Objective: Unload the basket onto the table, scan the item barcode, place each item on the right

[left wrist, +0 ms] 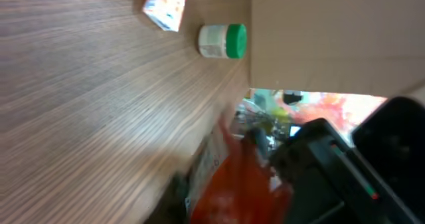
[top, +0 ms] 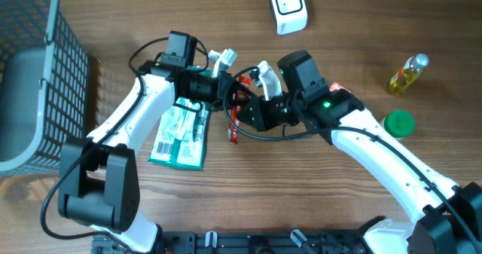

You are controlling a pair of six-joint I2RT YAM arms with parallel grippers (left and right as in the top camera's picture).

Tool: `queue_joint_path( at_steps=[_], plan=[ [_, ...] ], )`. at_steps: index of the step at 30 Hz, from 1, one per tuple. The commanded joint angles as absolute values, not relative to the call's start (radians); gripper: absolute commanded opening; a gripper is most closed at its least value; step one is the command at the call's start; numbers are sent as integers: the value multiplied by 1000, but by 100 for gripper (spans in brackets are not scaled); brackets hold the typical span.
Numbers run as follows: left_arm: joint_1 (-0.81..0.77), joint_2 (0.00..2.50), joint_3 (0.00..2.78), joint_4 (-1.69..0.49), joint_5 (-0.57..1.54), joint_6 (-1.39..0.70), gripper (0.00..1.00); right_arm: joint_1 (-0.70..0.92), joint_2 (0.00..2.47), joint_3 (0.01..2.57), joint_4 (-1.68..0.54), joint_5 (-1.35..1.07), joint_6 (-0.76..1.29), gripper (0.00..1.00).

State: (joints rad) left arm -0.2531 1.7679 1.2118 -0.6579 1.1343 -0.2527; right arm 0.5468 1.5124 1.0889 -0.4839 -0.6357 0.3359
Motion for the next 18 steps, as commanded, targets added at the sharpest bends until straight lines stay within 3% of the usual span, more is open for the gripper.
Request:
queue_joint_path(
  at_steps=[1,15,18],
  plan=[
    [-258,1754,1222,-656,1070,-246,4,546,1500,1107,-470,-653,339,8],
    [-317,1754,1222,-635,1087,-270,4,546,1500,1107,-413,-733,289,5],
    [-313,1754,1222,-635,1087,-279,4,538,1498,1107,-402,-735,291,23]
  ],
)
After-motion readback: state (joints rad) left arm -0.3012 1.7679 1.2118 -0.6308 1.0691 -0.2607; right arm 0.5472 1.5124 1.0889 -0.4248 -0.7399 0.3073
